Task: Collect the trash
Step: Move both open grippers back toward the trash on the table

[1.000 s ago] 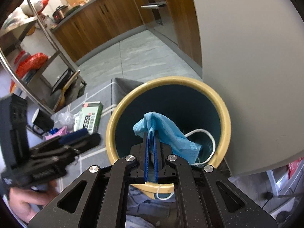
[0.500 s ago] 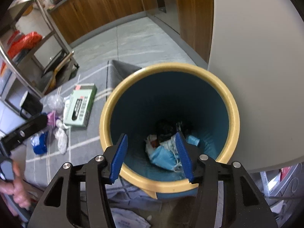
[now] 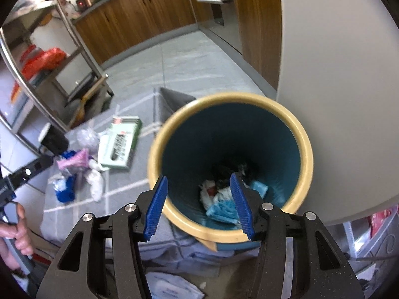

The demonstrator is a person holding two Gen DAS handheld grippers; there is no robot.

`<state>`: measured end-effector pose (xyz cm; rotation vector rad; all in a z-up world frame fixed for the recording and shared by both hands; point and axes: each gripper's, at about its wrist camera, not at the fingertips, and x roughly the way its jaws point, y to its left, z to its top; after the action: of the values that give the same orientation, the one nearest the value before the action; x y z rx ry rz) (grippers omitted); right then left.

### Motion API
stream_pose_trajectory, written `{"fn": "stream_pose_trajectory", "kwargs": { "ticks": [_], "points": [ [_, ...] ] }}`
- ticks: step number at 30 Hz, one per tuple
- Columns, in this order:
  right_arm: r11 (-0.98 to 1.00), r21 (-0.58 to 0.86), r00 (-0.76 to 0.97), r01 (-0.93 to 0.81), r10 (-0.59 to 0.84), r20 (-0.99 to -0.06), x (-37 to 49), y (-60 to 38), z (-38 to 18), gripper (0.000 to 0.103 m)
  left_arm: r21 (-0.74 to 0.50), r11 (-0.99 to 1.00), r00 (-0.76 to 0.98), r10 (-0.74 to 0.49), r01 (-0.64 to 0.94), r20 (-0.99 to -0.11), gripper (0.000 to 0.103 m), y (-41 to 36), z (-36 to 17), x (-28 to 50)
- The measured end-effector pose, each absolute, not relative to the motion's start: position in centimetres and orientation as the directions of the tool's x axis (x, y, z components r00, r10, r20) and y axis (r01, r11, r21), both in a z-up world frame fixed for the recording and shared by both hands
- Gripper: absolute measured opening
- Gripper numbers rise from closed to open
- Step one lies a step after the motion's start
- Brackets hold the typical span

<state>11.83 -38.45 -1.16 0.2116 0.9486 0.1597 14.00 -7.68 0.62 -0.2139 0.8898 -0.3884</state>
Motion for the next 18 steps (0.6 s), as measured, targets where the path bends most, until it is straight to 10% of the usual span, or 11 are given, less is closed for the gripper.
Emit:
{"fn": "stream_pose_trajectory", "kwargs": {
  "ticks": [18],
  "points": [
    [0.945,0.259,0.572,-0.198,0.326,-0.753,13.6,-31.3,1.1,0.054,-0.257,0.961,0.632,-0.261,0.099,-0.73,0.07,5.3,4.0,12.0]
  ]
}}
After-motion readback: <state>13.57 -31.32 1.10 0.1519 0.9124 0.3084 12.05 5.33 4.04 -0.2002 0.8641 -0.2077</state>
